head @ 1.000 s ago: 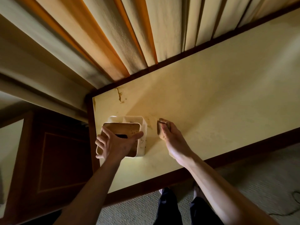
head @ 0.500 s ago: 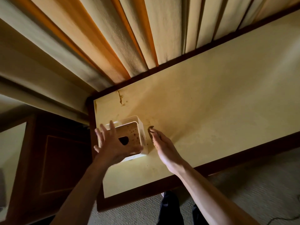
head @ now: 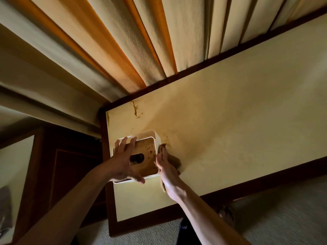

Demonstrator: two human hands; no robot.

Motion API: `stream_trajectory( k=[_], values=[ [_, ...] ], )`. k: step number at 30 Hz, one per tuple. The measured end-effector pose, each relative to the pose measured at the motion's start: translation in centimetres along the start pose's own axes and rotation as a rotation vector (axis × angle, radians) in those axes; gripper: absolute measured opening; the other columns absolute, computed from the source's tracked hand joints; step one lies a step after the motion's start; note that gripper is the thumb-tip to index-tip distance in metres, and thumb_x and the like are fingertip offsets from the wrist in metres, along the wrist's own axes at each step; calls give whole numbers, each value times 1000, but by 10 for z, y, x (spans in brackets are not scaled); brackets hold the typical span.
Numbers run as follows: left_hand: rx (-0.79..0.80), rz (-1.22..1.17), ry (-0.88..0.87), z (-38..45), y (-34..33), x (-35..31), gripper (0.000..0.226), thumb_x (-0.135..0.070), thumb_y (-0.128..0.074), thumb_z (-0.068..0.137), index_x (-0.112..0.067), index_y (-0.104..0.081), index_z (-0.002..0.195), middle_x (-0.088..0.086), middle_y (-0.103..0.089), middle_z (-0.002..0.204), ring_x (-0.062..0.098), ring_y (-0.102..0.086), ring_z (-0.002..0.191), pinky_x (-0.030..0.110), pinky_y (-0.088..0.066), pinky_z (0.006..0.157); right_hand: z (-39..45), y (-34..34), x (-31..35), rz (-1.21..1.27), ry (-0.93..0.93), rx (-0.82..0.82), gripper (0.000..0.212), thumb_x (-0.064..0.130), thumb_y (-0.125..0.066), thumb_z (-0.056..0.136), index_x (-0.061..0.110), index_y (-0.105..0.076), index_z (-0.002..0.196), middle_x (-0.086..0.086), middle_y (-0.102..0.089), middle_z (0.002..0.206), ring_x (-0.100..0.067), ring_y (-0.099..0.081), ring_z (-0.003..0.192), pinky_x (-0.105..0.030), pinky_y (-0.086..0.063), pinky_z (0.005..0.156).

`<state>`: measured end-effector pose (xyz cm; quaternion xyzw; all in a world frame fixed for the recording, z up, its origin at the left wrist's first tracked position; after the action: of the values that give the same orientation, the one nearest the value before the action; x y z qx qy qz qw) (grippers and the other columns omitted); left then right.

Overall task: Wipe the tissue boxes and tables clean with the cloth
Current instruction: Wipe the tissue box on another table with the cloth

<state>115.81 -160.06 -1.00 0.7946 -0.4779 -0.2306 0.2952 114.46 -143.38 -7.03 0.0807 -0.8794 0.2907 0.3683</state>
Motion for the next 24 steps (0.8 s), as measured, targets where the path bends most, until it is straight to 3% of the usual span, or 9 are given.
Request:
stream_trajectory(
  k=[2, 8, 13, 17, 20, 24],
  values=[
    [-10, 2, 1, 0, 0, 0, 158, -64, -89, 46, -37, 25, 152, -9, 35, 159, 23, 37, 144, 58, -10, 120, 11, 0, 3, 49, -28, 14, 65, 45, -36, 102, 37, 2, 154, 10, -12, 160, -11, -26, 142, -39, -19, 119],
    [-12, -5, -9, 0, 0, -3, 156, -60, -91, 49, -37, 23, 152, -8, 33, 159, 25, 37, 144, 58, -10, 121, 42, 2, 18, 76, -26, 27, 65, 49, -47, 98, 36, -16, 153, 1, -41, 149, -14, -47, 126, -39, -36, 111],
    [-6, -16, 0, 0, 0, -2, 157, -63, -89, 46, -37, 23, 153, -7, 34, 159, 25, 37, 144, 59, -8, 121, 50, 0, 41, -107, 59, 41, 66, 50, -44, 98, 39, -11, 154, -9, -32, 154, -28, -37, 138, -52, -31, 114],
    [-5, -21, -4, 1, -1, -3, 156, -64, -88, 46, -37, 22, 153, -8, 36, 158, 25, 38, 144, 59, -8, 120, 33, -3, 39, -244, 268, 10, 50, 38, -35, 105, 34, -20, 153, 7, -21, 160, -8, -22, 145, -37, -21, 120],
    [-14, -19, -15, 0, 0, -4, 155, -62, -89, 49, -36, 22, 153, -9, 35, 158, 25, 37, 144, 58, -10, 120, 20, -2, 27, -208, 322, 5, 46, 31, -35, 106, 38, -24, 150, 22, -23, 154, 12, -23, 137, -37, -22, 121],
    [-19, -11, -24, -1, 0, -4, 155, -61, -90, 49, -36, 22, 153, -10, 33, 158, 25, 36, 145, 58, -11, 121, 2, -4, 11, -89, 321, 65, 55, 36, -36, 103, 46, -12, 152, 16, -15, 161, -3, -19, 146, -44, -23, 120]
  ],
)
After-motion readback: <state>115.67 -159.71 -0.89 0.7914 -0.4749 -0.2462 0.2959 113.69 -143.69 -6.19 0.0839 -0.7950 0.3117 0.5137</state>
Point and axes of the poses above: each hand's wrist, its own z-axis towards the middle knuckle, its own y-axis out of the back of the hand, x = y × z, the point moved 2 cm from there along z, towards the middle knuckle
